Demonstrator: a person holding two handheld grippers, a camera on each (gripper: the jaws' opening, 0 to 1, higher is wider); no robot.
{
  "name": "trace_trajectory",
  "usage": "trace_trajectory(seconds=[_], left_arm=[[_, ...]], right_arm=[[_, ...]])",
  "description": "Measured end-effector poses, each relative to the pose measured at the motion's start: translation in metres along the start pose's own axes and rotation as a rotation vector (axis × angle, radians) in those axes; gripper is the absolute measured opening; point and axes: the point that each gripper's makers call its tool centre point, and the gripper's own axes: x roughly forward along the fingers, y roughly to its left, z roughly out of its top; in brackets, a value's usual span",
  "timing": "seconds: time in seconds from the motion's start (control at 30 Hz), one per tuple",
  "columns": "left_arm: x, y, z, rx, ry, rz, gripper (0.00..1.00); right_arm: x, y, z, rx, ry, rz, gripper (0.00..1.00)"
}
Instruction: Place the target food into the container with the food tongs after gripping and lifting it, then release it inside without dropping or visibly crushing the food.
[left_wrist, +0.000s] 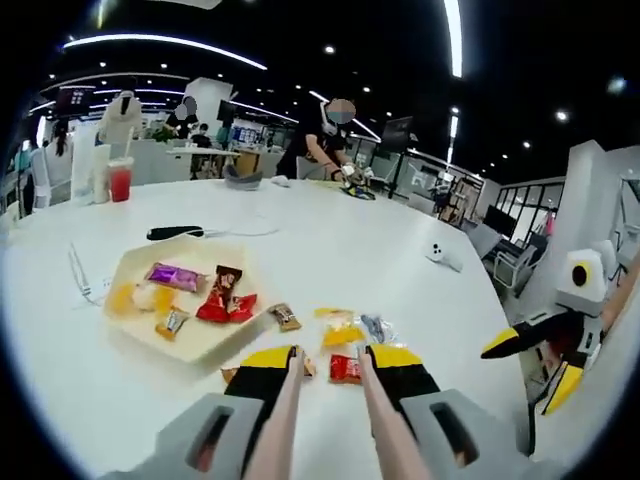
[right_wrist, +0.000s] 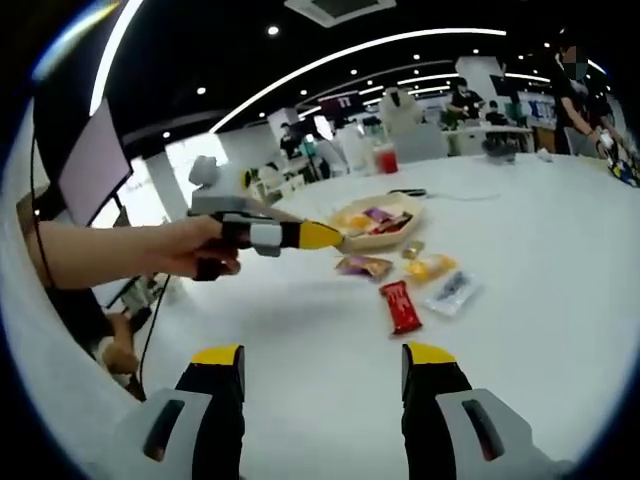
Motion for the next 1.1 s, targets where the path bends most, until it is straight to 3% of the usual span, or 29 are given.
trace_trajectory(seconds=[0.37, 0.5, 0.7, 0.9, 1.1], left_arm=[[0.021, 0.011, 0.007, 0.093, 0.056, -0.025, 0.26], [0.024, 0.016, 0.005, 0.162, 0.094, -0.026, 0.27], [0.029, 0.019, 0.005, 0.202, 0.118, -0.03, 0.27], [0.034, 0.019, 0.002, 0.251, 0.151, -0.057, 0.27], [0.032, 0.02, -0.002, 0.236, 0.155, -0.083, 0.27]], right_arm=[[0.002, -0.016, 0.018, 0.023, -0.055, -0.043, 0.64], [-0.003, -0.022, 0.017, 0.038, -0.07, -0.063, 0.64], [-0.005, -0.031, 0.01, 0.077, -0.07, -0.089, 0.64], [0.0, -0.034, 0.019, 0.085, -0.091, -0.09, 0.64], [0.004, -0.033, 0.016, 0.098, -0.092, -0.075, 0.64]])
